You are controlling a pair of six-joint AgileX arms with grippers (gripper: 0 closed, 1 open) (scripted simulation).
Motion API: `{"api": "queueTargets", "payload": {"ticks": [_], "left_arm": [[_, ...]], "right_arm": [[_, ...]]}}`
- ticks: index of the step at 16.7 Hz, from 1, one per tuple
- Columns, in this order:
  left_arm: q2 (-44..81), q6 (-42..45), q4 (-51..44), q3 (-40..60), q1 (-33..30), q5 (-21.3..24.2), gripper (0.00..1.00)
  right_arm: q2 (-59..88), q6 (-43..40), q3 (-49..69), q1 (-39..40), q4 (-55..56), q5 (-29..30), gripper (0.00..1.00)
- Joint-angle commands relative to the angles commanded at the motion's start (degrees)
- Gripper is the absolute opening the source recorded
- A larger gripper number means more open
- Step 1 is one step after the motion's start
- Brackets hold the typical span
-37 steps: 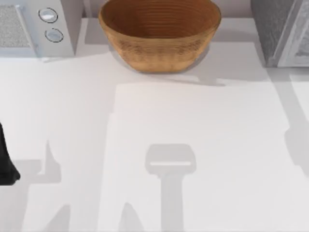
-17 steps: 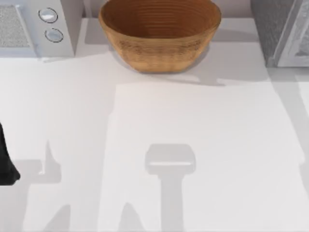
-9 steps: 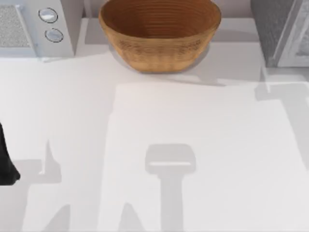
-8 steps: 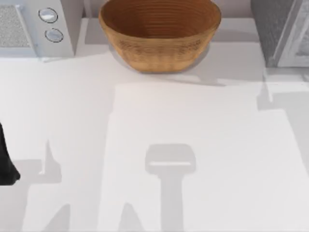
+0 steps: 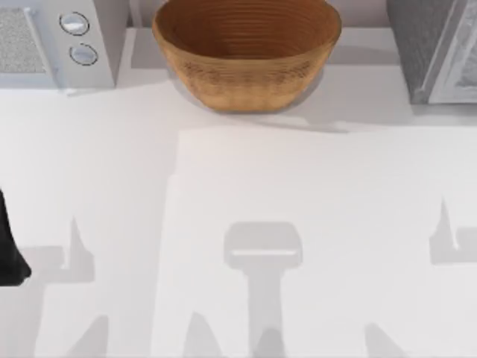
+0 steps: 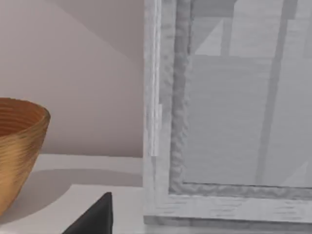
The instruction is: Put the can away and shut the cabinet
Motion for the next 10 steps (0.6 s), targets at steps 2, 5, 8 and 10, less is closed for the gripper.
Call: {"api": "queueTargets", "payload": {"ticks": [2, 5, 8, 10], "left_arm": [[0.0, 0.0, 0.0, 0.0, 0.0, 0.0, 1.0], [0.0, 0.0, 0.0, 0.0, 0.0, 0.0, 1.0], [0.0, 0.0, 0.0, 0.0, 0.0, 0.0, 1.0], [0.0, 0.0, 0.0, 0.0, 0.0, 0.0, 1.0]], "right_arm": [[-5.16, 0.44, -6.71, -0.27, 1.06, 0.28, 1.0], [-9.37, 0.92, -12.37, -0.5, 1.84, 0.65, 1.0], [-9.85, 0.99, -13.05, -0.53, 1.92, 0.71, 1.0], [-9.85, 0.99, -13.05, -0.53, 1.92, 0.71, 1.0]]}}
